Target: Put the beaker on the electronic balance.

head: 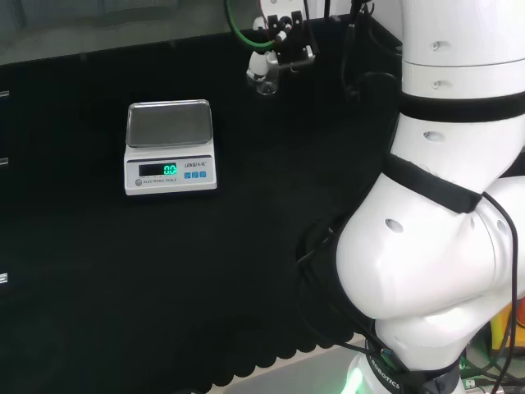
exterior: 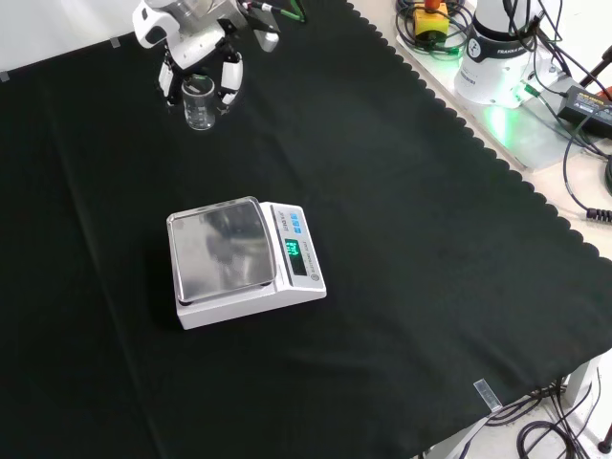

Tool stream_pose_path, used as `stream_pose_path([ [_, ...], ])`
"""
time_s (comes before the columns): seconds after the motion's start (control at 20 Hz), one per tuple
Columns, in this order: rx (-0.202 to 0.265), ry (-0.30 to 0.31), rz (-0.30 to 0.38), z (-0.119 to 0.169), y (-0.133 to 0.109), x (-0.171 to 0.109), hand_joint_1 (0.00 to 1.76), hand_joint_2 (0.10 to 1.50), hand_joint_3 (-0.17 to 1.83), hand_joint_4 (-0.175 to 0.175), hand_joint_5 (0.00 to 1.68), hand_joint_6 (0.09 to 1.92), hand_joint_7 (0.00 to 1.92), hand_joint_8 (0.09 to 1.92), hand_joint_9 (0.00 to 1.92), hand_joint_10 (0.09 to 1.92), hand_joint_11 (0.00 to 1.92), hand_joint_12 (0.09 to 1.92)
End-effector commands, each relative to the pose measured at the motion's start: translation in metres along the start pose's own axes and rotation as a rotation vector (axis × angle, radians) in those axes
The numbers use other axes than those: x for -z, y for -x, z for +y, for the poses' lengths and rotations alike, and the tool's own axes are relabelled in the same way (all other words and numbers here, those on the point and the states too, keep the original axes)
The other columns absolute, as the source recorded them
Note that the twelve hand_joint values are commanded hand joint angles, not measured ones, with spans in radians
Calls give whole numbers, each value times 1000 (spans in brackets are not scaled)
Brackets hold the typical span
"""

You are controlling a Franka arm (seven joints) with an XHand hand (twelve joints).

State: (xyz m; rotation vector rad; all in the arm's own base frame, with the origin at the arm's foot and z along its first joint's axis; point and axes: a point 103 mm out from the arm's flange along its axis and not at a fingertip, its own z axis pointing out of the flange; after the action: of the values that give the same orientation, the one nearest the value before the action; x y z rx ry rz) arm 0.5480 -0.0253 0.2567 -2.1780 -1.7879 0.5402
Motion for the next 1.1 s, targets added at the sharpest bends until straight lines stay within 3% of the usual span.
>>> stream_pose_path([
  [0.05,11,-3,-6,-14,8,-2,930,808,667,-175,724,584,910,862,1117,599,1203,935],
  [0.45,27,25,-22,-27,13,-2,919,803,676,-175,717,589,903,865,1112,598,1187,939],
  [0.75,58,17,-35,-36,-5,5,914,800,681,-175,713,592,899,868,1108,599,1178,947],
  [1.1,102,13,-37,-25,-40,11,909,798,684,-175,710,594,897,869,1104,600,1171,954],
])
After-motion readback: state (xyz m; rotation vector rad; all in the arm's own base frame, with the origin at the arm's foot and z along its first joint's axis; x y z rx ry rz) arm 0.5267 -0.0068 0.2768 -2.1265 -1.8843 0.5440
